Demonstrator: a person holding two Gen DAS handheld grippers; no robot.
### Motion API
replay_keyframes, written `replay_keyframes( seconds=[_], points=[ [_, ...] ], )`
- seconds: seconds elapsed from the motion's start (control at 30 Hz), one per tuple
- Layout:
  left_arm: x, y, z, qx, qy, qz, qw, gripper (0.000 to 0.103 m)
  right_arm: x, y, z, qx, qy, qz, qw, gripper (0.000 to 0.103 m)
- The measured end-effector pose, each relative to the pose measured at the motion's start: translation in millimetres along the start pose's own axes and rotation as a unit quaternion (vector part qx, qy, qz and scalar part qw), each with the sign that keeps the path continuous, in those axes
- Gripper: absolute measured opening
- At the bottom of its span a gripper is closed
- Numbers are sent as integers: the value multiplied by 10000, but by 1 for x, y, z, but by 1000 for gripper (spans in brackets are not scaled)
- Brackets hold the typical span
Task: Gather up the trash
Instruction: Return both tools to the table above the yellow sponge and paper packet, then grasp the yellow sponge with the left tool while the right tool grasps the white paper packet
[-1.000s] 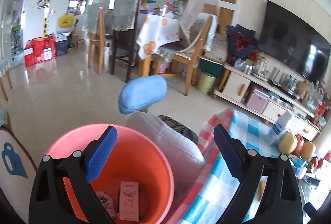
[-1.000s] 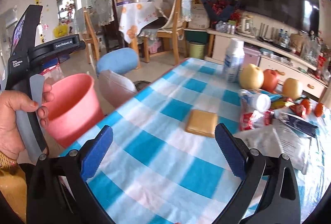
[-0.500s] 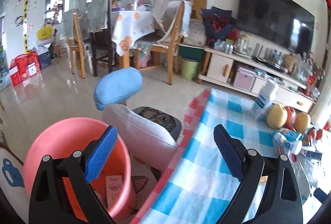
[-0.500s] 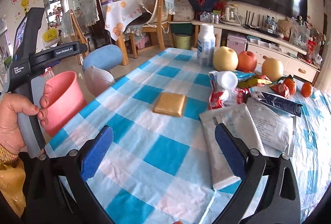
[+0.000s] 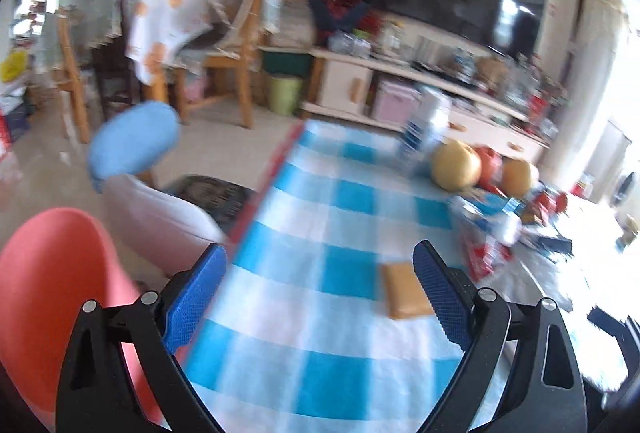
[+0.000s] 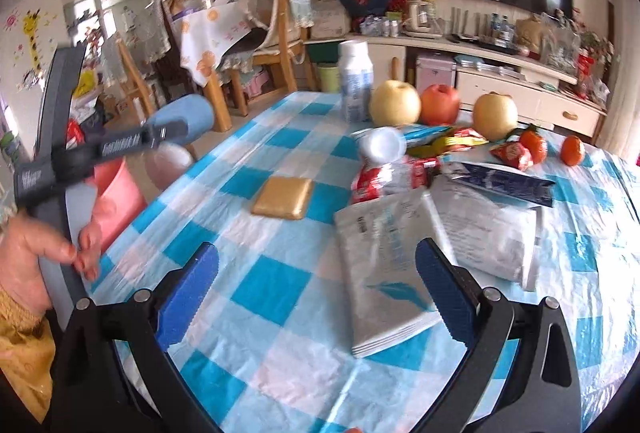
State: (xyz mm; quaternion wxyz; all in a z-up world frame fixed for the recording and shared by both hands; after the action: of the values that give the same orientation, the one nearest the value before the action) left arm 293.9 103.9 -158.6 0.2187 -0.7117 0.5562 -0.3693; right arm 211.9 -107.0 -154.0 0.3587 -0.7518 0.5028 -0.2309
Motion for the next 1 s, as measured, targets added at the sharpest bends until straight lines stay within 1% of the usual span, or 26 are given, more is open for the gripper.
replay_keyframes(
  seconds=[0.2, 0.27, 0.37, 0.5, 0.57, 0.7, 0.73, 0.77, 0.83, 0.9, 0.97, 1.0],
  points=[
    [43, 30, 22, -551, 422, 413, 9967, 93, 51, -3, -9, 101, 134, 603, 9980, 99],
    [55, 39, 28, -648, 473, 554, 9952, 93, 73, -3, -14, 133, 165, 867, 9960, 99],
    [69, 51, 39, -782, 400, 783, 9931, 93, 100, 0, -18, 149, 175, 1215, 9923, 99],
    [79, 58, 58, -893, 213, 938, 9914, 93, 119, 8, -12, -2, 146, 1369, 9905, 99],
    [79, 59, 65, -909, 120, 929, 9914, 93, 119, 12, -5, -150, -14, 1390, 9902, 99],
    [77, 61, 81, -991, -94, 857, 9913, 93, 101, 20, 14, -510, -234, 1067, 9927, 99],
    [76, 63, 86, -1029, -152, 858, 9909, 92, 95, 22, 20, -600, -287, 989, 9929, 99],
    [76, 64, 89, -1054, -211, 868, 9904, 87, 91, 23, 24, -672, -330, 928, 9929, 99],
    [75, 67, 96, -1108, -317, 863, 9896, 82, 80, 26, 33, -822, -467, 803, 9923, 99],
    [73, 67, 101, -1156, -393, 822, 9891, 80, 73, 30, 40, -947, -521, 716, 9916, 99],
    [74, 65, 100, -1097, -330, 789, 9903, 76, 71, 33, 46, -1054, -543, 694, 9905, 99],
    [74, 64, 101, -1111, -311, 744, 9905, 76, 71, 36, 49, -1108, -566, 739, 9895, 99]
  ],
)
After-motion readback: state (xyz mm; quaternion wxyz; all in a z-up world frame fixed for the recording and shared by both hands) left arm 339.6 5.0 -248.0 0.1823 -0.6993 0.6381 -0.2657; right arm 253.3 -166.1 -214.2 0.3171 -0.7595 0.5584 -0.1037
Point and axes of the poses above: each gripper's, at about its wrist camera, not at the fingertips, and z roughly the way its jaws point, x to its right, y to its underside, the point moved 7 cm from there along z, roughly the way its jaws point, and after that the axes turned 10 degrees about -z, right-handed, at the moved point
